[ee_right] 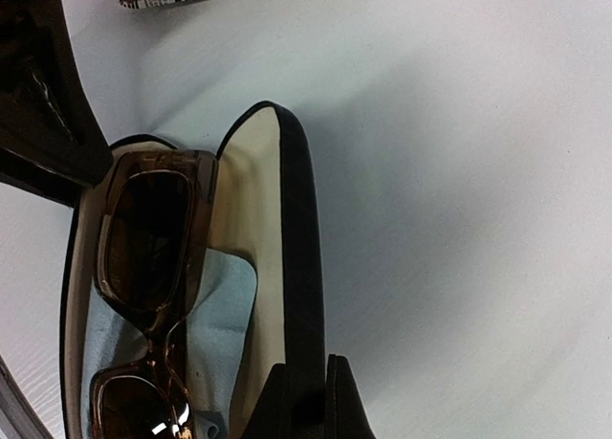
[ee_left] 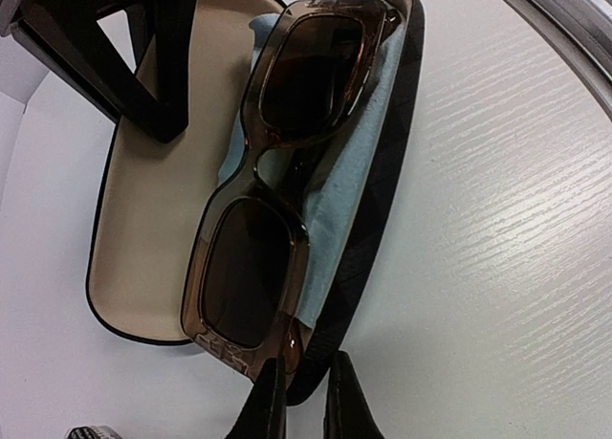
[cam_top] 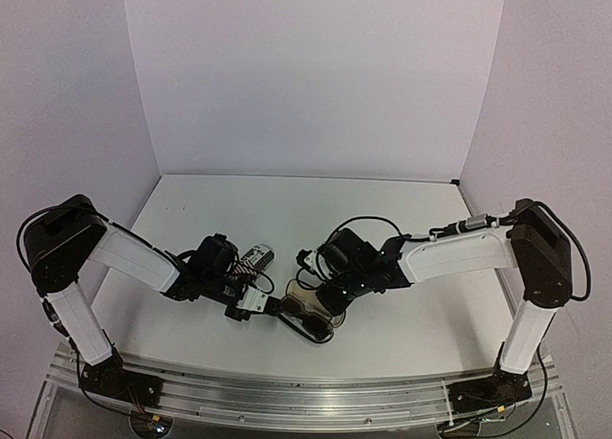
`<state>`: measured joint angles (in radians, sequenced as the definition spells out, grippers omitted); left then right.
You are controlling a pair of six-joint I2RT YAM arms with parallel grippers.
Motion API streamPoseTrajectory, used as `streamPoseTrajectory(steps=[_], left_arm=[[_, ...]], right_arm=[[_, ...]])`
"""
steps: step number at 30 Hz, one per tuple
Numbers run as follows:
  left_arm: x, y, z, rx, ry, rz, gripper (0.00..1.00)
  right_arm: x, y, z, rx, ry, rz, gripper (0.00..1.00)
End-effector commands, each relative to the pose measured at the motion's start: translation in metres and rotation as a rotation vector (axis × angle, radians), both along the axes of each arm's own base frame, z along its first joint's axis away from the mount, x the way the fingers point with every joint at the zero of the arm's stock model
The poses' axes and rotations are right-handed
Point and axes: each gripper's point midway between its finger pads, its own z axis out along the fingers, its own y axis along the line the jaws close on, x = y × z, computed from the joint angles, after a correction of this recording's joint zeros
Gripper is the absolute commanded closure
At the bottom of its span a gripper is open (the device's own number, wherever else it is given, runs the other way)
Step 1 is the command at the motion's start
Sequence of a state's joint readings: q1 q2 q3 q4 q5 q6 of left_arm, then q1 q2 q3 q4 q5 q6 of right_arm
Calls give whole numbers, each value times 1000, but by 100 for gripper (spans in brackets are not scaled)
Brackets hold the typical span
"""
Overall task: Organize the sunglasses
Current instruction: Close the sunglasses case at the center of the board.
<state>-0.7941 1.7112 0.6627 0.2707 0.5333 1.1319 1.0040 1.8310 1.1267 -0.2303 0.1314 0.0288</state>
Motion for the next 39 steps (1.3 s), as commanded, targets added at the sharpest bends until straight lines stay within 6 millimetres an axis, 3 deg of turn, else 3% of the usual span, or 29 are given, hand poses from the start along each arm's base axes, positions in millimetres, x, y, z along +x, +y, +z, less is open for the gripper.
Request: streamPoseTrajectory(steps=[1,13,20,28,39], left_arm=[[4,-13,2,-16,-8,-30,98],[15,-19,5,3,17,6,100],[26,-21,6,-2,1,59,100],[31,-22,8,-13,-4,90,100],[37,-25,14,-29,-3,121,100]], right_arm=[[17,31,31,131,-75,-46,100],[-3,57,51,178,-181,-105,100],[-24,75,68,260,-136,-82,90],[-49,81,58,313,6,-43,77],[-67,75,22,323,124,-60,73]])
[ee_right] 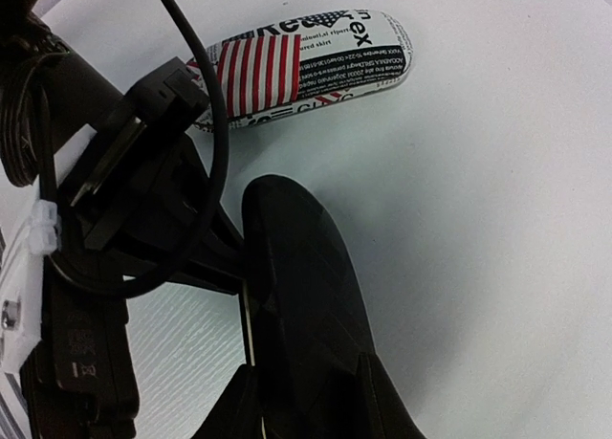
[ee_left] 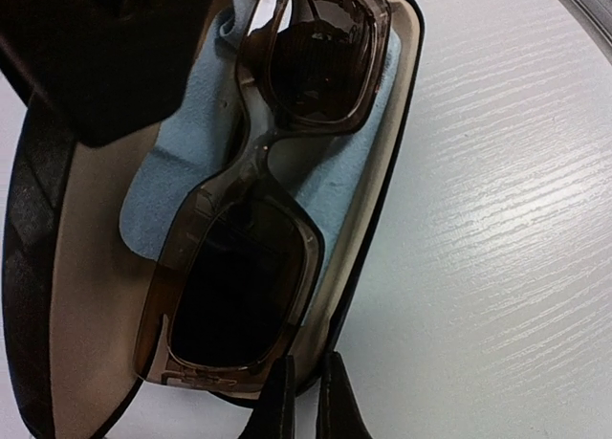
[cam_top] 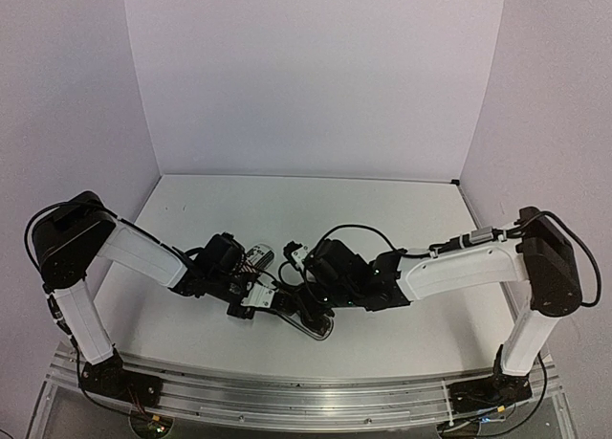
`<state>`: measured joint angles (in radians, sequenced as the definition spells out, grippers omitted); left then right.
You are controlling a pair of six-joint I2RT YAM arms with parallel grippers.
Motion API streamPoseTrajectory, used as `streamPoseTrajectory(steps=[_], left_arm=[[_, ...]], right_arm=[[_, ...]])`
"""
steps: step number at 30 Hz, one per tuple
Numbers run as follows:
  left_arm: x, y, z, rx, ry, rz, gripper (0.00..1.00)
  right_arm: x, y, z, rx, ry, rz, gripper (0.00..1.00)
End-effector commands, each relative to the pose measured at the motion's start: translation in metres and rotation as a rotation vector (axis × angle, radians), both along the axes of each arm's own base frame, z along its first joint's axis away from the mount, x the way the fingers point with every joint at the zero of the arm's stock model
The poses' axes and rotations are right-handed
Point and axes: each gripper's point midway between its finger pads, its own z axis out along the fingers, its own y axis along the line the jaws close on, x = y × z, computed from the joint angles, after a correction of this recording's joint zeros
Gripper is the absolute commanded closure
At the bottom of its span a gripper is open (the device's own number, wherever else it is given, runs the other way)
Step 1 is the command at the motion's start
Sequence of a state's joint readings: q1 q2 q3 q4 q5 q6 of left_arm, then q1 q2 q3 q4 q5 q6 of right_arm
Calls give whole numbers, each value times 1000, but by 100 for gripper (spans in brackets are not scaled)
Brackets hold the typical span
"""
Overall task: Organize the sunglasses
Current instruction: Close the sunglasses case at the center of the board.
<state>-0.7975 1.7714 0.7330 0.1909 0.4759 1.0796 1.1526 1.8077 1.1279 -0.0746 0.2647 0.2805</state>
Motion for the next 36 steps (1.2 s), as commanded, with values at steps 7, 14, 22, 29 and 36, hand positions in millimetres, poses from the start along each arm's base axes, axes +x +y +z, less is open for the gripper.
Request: streamPoseTrajectory(steps=[7,14,22,29,36], left_arm=[[26,-24,31,-103,-66,55,100],[33,-25,33,-111,-70,88,100],[45,-33,49,-152,-59,142,100],[39,-32,55,-152,-38,129,100],[27,-30,66,-144,22,102,100]], right_arm=[[-46,9,-44,89,187,64,73],[-50,-2,-57,72,192,28,67],[-61,-3,-61,69,143,67,63],[-60,-9,-67,51,137,54,63],[-44,-16,-59,64,117,-3,63]])
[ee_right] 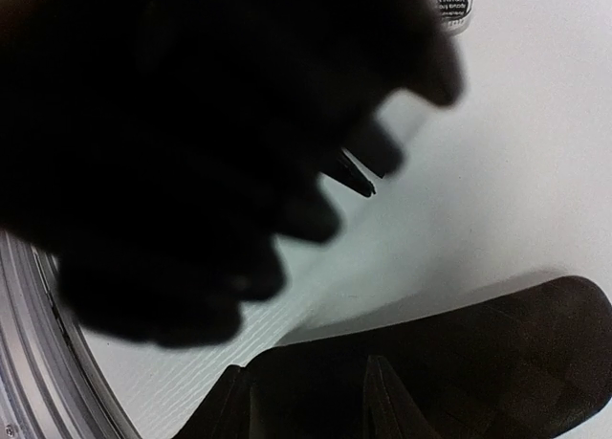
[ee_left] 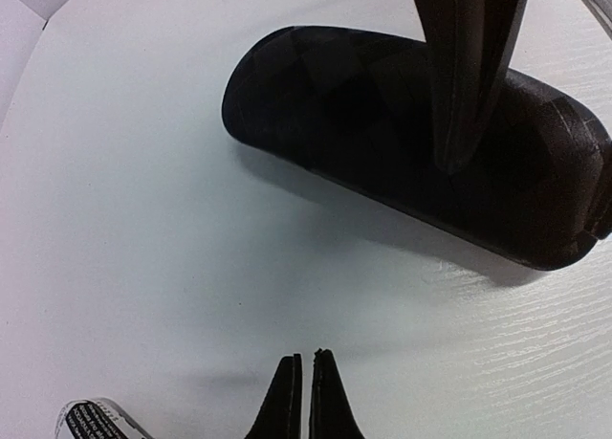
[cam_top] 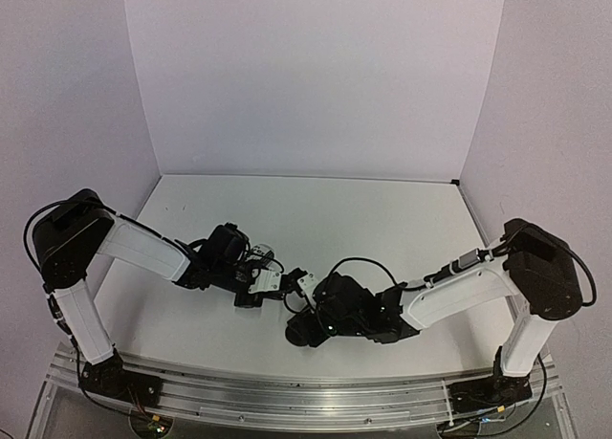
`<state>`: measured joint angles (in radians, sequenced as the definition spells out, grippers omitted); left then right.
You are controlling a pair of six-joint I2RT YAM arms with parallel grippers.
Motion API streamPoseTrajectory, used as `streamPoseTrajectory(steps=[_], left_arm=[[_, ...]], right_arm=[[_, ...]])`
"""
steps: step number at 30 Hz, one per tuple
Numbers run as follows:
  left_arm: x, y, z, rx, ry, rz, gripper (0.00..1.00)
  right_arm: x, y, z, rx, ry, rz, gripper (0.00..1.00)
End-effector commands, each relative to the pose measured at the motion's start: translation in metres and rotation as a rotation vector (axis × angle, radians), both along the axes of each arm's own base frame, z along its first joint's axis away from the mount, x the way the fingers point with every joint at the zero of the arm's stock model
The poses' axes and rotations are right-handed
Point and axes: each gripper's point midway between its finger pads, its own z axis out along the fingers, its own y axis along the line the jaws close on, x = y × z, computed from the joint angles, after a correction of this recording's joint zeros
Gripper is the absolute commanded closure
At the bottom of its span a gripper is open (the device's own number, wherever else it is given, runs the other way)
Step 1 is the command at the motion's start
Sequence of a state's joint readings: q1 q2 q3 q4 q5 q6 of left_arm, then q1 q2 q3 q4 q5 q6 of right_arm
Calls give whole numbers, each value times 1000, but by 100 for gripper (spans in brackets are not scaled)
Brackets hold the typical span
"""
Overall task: Organize the sunglasses
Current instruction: Close the sunglasses case at the center of the board.
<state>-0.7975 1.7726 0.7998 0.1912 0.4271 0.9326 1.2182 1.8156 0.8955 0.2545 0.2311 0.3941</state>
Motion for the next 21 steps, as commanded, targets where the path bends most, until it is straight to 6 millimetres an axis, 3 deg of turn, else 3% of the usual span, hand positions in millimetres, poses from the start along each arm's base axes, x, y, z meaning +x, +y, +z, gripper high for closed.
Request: streamPoseTrajectory(steps=[1,9,13,16,18,21], left_arm=[[4,-16,45,-98,-20,-22,100],[-7,-12,42,-77,20,-49,100],[-19,-11,39,-77,74,-79,96],[-31,-10,34,-67,110,-105,94],[-39,-8,24,-45,120,-125,92],[-52,-5,9,-5,132,-153,91]], right_arm=[[-3,-19,-17,-65,61,-11,63],[17,0,51,42,-19,1,52],[36,-20,77,84,37,-150,49],[38,-59,60,57,199,-331,51],[29,-92,32,-6,327,-473,60],[10,-115,5,-74,443,-554,76]])
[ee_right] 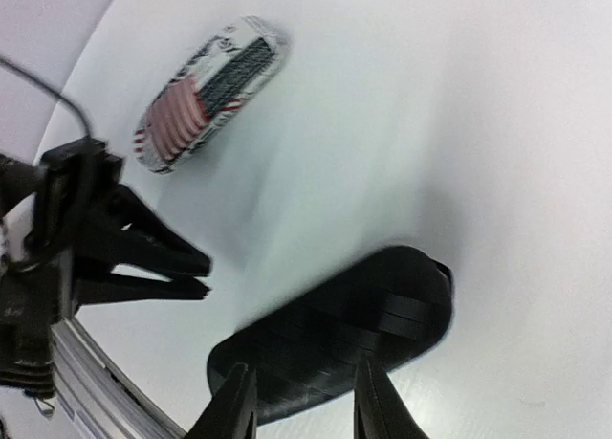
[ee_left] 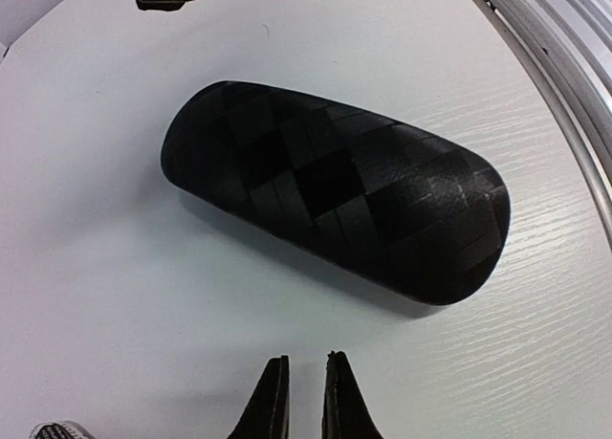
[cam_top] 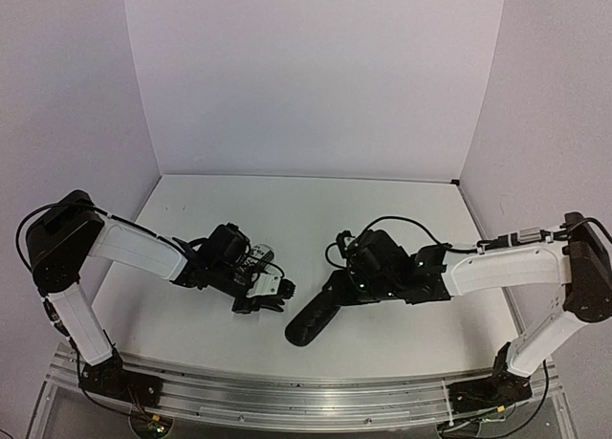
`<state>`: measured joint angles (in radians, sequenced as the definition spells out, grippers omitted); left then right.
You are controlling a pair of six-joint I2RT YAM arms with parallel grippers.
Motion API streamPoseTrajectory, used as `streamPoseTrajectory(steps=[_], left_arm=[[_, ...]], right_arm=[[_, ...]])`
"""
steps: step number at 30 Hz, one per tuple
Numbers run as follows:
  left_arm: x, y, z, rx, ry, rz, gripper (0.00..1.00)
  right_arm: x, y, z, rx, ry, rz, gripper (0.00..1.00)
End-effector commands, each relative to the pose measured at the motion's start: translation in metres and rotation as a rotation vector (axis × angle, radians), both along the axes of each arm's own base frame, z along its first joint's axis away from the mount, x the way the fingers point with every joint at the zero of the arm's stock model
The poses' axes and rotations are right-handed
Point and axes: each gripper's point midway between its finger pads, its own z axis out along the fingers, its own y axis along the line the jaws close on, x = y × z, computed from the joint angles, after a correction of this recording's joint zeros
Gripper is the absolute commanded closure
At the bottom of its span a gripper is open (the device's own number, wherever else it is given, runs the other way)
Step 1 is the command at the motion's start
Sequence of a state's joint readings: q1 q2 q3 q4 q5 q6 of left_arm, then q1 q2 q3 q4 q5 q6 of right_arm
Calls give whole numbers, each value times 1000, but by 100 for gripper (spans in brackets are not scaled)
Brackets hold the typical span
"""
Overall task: Organize the sunglasses
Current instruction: Close the sunglasses case at the center of the board, then adjust the sunglasses case at the center of the board.
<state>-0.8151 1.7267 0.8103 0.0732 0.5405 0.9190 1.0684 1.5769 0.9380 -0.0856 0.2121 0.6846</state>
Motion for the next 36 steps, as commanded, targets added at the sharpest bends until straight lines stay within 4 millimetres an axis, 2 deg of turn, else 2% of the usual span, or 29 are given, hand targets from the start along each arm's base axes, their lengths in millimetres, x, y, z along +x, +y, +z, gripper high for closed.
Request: streamPoseTrajectory(steps=[1,3,6,9,14,20,25,27,32,34,36], left_arm=[[-23,-3,-4,9,22,-75,91],[-28,-5,-6,10,26,-83,91],[-34,-10,-8,9,32,-99,91],[-44,-16,-11,8,42,-129,91],[-53,-28,-13,-19,33,-162,90],[-38,-47,-13,-55,-23,-164,87],[-21,-61,-11,-56,-72,-143,87],[-20,-62,-8,-51,-70,-145,87],[-26,-74,31,-99,46,-141,84],[-34,-75,50,-129,85,-170,78],[-40,-76,65,-157,91,-198,64]], right_arm=[[-35,-56,-59,-133,296,-205,80],[-40,-58,-69,-148,330,-218,88],[-37,-47,-82,-190,334,-174,93],[-25,-22,-85,-202,315,-110,94],[6,3,-85,-175,271,-96,94],[41,21,-81,-129,220,-43,93],[53,20,-88,-139,222,-30,91],[59,17,-87,-144,208,-31,89],[90,16,-68,-127,143,-3,82],[107,13,-55,-106,116,-12,79],[121,3,-42,-91,90,-36,73]])
